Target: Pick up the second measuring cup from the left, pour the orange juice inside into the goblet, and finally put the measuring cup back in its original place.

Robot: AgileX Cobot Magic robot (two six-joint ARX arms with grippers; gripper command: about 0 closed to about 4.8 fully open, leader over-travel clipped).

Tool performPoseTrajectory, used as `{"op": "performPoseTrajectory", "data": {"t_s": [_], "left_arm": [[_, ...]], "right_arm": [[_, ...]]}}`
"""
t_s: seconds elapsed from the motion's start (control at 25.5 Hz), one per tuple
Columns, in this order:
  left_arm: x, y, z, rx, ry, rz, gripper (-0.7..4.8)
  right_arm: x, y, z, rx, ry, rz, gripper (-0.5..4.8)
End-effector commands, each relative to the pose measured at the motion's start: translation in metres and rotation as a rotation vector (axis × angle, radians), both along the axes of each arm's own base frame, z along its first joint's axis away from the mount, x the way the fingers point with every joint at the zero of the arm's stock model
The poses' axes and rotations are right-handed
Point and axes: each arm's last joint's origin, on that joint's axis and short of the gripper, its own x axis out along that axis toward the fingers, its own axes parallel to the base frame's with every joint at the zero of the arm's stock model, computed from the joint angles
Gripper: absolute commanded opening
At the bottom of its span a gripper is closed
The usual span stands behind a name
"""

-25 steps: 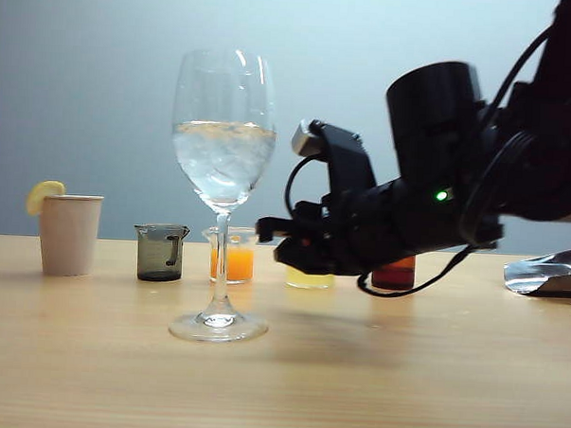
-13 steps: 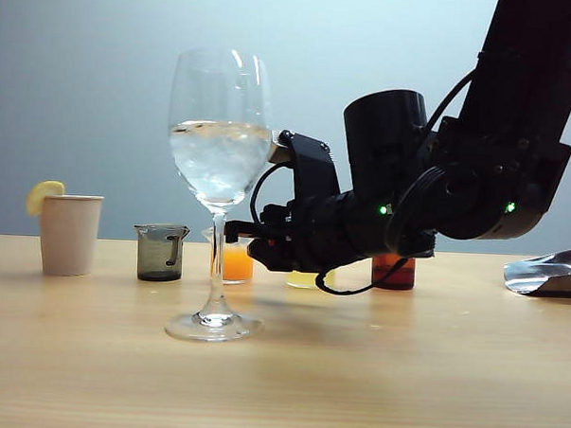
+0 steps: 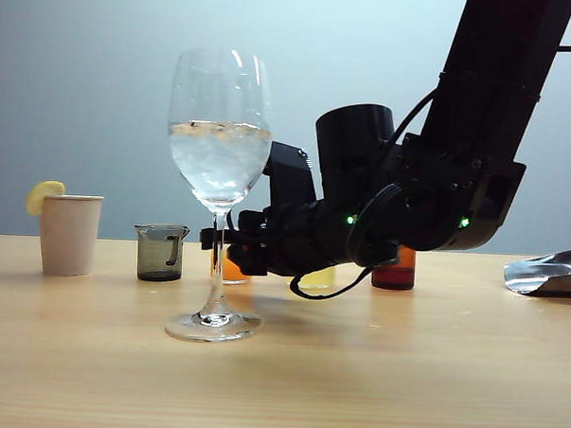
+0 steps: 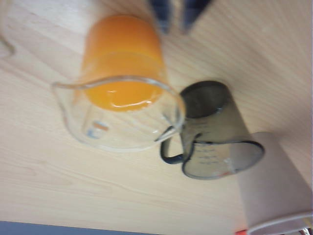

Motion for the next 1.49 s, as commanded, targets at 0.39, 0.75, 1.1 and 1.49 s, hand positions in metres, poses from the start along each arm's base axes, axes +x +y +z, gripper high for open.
{"op": "performPoseTrajectory", "data": {"t_s": [0.39,0.75,1.1,1.49], "left_arm": [[-0.001,0.0,0.003,0.04,-0.027,-0.003,-0.06],[-0.001,0.0,0.002,0.061,-0.025,0.004,-0.06],[-0.001,0.0,0.002,0.061,-0.025,0.003,-0.06],[-0.001,0.0,-0.001,0.068,0.013,0.002,-0.06]], "right_arm": [[0.003,0.004,-0.003,-0.004,-0.004,-0.051,4.31],[0.012,0.017,-0.001,-0.004,-0.017,-0.092,4.32],[0.023,0.025,-0.006,0.038,0.002,-0.165,4.32],[0.025,0.025,-0.008,0.055,0.015,-0.225,4.31]]}}
